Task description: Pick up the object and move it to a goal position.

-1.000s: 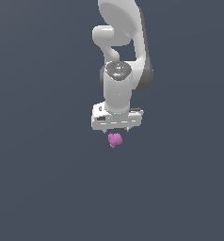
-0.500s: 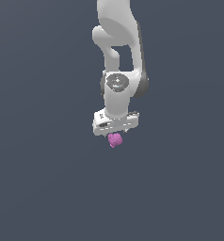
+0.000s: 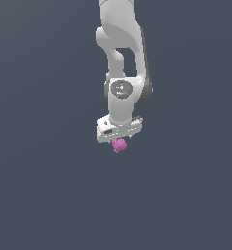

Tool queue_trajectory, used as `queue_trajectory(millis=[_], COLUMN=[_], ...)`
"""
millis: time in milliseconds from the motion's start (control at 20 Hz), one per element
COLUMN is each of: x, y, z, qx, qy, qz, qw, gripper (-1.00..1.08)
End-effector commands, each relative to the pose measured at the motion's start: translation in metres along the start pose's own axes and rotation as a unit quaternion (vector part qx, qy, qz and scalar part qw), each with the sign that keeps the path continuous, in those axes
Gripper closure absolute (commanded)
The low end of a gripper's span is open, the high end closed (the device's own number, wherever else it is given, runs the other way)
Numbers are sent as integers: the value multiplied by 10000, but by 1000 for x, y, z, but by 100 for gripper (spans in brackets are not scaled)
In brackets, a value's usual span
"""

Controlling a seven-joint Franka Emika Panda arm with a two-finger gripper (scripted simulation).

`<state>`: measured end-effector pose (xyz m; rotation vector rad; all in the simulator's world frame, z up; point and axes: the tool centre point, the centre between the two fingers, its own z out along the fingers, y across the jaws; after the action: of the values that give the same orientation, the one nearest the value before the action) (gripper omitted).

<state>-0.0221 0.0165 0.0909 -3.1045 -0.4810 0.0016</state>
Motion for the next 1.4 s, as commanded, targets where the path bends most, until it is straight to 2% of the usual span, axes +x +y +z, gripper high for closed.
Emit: queue_trajectory(millis=[0,500,750,800,1350], x=[0,-1,0,0,0], y=[0,0,0,0,0], z=[3,44,51,51,50], qx=[0,0,-1,-1,-3], qy=[0,4,5,5,7], qz=[-3,-24,-26,-26,-25], qw=[10000,10000,10000,10000,10000], gripper=[-92,-92,-92,108,108])
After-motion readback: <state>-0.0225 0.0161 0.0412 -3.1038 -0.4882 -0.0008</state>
